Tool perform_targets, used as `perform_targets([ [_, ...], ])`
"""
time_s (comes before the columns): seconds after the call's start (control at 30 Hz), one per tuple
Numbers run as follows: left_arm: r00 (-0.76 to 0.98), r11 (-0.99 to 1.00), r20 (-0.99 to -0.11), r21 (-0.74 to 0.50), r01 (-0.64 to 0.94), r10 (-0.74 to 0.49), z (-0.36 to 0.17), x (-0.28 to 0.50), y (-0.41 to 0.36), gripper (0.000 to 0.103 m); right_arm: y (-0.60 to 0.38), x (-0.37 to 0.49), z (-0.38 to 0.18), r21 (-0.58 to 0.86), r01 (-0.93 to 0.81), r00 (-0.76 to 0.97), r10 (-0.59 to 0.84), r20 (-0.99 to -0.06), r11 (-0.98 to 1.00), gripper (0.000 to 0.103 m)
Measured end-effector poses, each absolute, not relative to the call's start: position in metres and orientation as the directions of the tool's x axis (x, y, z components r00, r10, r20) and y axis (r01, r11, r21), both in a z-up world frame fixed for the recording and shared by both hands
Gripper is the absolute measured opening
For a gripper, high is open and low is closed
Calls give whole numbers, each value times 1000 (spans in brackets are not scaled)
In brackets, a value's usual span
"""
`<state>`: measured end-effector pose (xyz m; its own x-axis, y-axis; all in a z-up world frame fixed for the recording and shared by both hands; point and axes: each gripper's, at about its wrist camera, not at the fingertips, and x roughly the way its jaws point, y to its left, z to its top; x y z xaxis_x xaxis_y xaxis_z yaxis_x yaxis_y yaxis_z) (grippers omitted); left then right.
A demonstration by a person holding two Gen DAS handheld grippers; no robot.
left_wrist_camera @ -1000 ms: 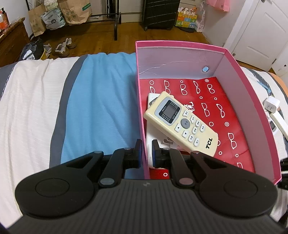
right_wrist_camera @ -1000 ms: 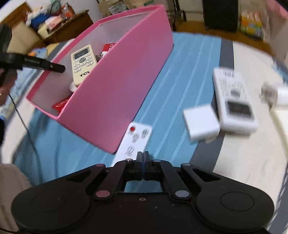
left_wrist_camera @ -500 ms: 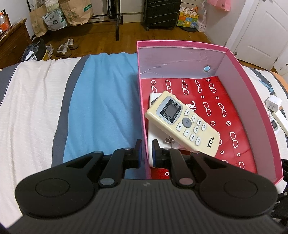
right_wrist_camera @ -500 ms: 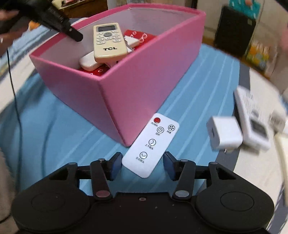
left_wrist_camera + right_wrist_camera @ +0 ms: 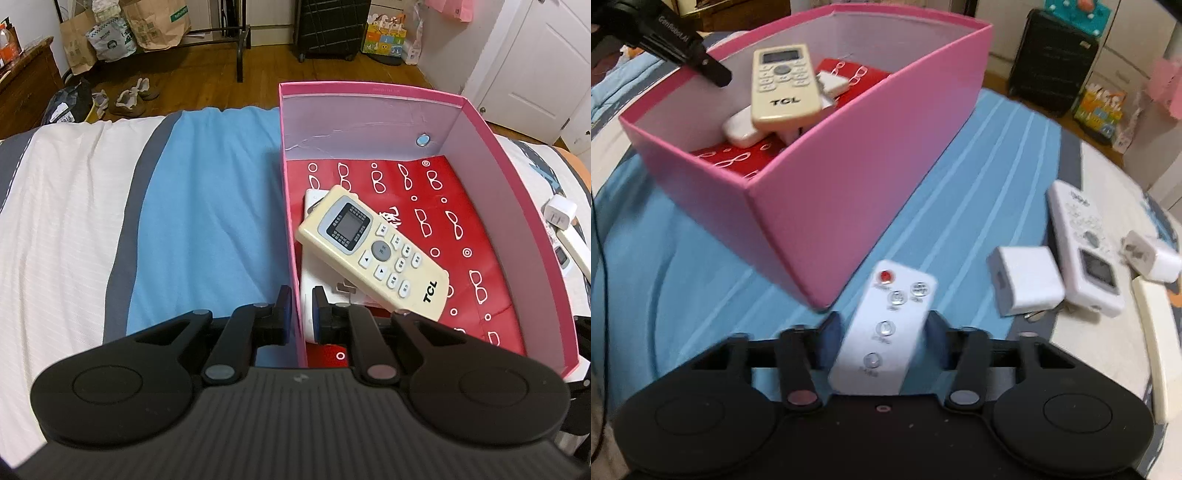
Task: Organize rigid objects
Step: 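Move the right tool to the bed and grasp the small white fan remote, then carry the small white fan remote into the pink box and release, then move the right tool to the bed and grasp the square white charger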
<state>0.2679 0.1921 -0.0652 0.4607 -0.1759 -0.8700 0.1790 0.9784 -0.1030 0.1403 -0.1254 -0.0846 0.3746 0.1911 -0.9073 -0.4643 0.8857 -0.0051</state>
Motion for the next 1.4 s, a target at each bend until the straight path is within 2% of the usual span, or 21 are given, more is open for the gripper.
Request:
perform_targets([
  [0.17,463,975,-863,-132,176,-200,-64,268,195,11,-141,142,-63,19,-403,419,203,-885,915,46],
  [0.3,483,979,-859,-94,181,-172,-64,265,192,9,-159,134,-11,-14,-372,554,210,-806,928,46],
  [0.47,488,982,-857,-93,165,-163,-64,267,194,8,-137,139,53,27,-494,595,361,-718,869,46],
  [0.53,487,983,-859,-93,159,-160,-65,269,195,8,-107,143,65,-8,-579,587,410,-699,815,46],
  [0.63,485,984,-861,-85,160,-153,-66,270,193,8,-54,162,58,11,-730,449,492,-746,683,46],
  [0.73,479,983,-863,-93,161,-160,-68,270,192,8,-24,199,34,104,-704,312,438,-843,702,46],
  [0.8,476,983,-865,-92,160,-159,-69,271,193,8,-18,220,15,156,-639,238,386,-891,753,40],
  [0.83,474,982,-865,-98,161,-164,-70,271,193,8,-19,229,7,190,-593,204,375,-905,782,31],
  [1.03,468,981,-866,-113,159,-175,-73,272,194,8,-31,236,-11,227,-501,163,349,-923,835,16],
  [1.23,468,981,-866,-117,156,-178,-73,274,196,8,-43,230,-8,219,-491,165,336,-927,843,14],
  [1.3,466,982,-867,-117,151,-175,-73,274,196,8,-51,221,3,123,-491,257,278,-926,863,18],
  [1.33,466,982,-868,-117,149,-174,-73,274,197,8,-61,214,13,119,-489,295,292,-910,864,19],
  [1.4,466,982,-868,-118,147,-174,-73,274,197,8,-92,207,34,214,-435,335,378,-863,875,26],
])
